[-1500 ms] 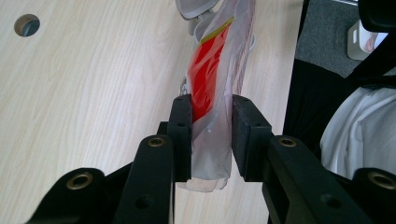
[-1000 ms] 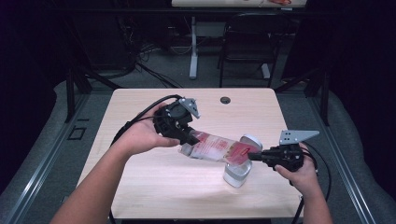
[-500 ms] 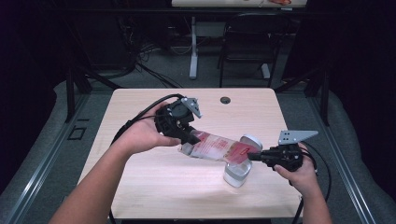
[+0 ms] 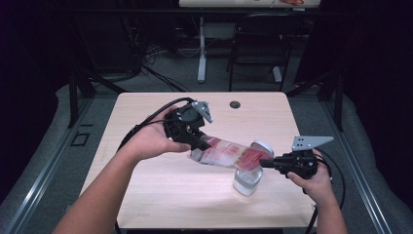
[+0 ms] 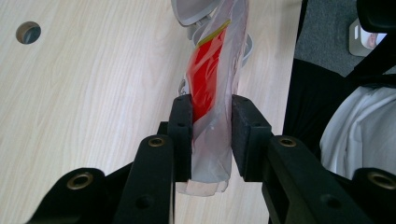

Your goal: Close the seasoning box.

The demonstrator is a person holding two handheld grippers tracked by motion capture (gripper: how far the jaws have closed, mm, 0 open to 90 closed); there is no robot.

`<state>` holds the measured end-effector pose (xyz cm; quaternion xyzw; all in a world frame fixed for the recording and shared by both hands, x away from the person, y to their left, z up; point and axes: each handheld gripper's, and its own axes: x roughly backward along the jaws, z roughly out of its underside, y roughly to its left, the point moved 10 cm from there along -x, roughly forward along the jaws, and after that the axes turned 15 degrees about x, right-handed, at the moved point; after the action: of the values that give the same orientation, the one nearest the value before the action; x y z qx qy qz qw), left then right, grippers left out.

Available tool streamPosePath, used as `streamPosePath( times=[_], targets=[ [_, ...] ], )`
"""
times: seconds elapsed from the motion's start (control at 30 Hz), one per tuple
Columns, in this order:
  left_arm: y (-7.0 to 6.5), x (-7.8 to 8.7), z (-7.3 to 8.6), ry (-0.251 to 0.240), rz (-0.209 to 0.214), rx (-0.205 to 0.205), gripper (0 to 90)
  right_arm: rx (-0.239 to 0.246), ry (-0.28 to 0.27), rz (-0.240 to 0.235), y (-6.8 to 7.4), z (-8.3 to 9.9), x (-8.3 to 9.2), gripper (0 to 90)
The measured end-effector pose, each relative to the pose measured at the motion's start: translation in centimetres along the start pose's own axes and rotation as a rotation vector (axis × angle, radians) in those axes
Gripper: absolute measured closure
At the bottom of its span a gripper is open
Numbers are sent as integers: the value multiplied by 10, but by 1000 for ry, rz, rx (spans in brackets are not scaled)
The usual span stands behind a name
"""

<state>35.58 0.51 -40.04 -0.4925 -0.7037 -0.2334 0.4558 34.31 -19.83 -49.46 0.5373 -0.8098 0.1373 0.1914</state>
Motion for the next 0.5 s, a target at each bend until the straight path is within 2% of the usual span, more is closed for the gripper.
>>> streamPosePath(
  times=[0.5],
  targets=[
    [-3, 3, -3, -8, -1, -8, 718, 5, 0, 3, 0, -1, 2, 890]
  ],
)
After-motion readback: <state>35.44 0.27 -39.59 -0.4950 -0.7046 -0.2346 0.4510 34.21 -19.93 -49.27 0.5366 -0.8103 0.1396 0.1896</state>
